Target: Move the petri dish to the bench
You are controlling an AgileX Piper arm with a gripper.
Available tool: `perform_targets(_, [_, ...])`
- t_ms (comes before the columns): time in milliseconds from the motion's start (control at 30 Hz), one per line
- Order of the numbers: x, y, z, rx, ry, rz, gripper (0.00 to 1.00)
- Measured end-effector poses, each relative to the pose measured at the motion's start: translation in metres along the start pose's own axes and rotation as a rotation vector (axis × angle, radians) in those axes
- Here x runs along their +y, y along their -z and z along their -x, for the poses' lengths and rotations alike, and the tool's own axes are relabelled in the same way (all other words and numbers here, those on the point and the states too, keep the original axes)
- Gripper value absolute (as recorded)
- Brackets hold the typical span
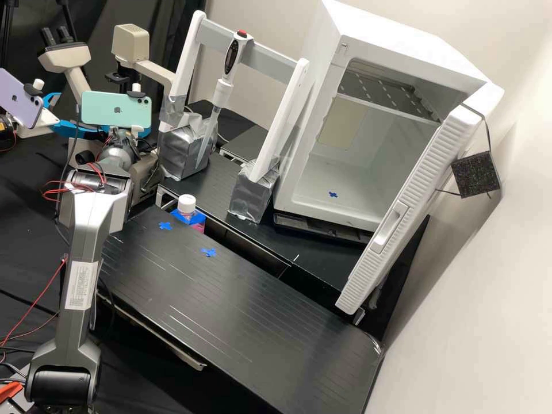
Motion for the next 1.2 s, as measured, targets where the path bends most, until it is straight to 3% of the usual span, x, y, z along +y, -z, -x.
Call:
perform_targets(800, [0.003,-0.002,0.006,-0.009,-0.002,-0.016,0.0])
perform_targets(1200, [0.026,0.005,0.04,-0.019,-0.039,-0.045,0.0])
